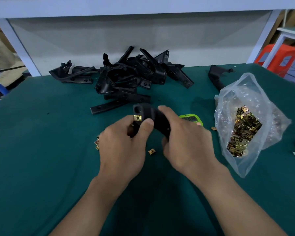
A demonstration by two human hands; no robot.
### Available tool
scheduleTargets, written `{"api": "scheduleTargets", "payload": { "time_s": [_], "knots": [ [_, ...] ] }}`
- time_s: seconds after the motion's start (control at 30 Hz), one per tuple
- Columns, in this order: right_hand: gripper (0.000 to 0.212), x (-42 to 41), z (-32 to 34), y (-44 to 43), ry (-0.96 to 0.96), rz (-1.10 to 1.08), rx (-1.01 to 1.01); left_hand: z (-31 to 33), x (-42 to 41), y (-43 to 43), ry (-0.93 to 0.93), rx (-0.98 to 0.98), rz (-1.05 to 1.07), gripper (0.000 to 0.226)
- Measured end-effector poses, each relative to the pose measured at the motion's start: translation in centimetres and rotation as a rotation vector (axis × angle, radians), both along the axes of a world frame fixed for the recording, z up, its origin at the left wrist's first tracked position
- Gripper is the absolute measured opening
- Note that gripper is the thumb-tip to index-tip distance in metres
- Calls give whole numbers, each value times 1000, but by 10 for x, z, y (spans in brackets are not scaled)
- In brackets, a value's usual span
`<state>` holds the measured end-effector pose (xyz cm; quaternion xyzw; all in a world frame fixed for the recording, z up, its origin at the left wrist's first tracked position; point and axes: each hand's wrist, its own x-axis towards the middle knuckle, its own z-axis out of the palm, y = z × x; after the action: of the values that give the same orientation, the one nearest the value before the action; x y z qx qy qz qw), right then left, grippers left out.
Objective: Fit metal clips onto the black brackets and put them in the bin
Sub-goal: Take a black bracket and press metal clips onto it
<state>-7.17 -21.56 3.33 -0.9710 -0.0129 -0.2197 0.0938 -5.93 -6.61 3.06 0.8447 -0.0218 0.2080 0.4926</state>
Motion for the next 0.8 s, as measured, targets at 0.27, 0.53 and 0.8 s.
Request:
{"api": "scheduleTargets", "payload": {
  "time_s": [0.27,0.53,0.8],
  "knots": [
    [24,16,-7,-27,46,-242,293,-2,9,17,263,314,-214,20],
    [17,19,-13,-36,151,-176,410,-8,8,15,282,562,-265,14],
    [21,22,-25,-32,186,-183,320,-11,6,9,164,732,-341,15]
  ]
}}
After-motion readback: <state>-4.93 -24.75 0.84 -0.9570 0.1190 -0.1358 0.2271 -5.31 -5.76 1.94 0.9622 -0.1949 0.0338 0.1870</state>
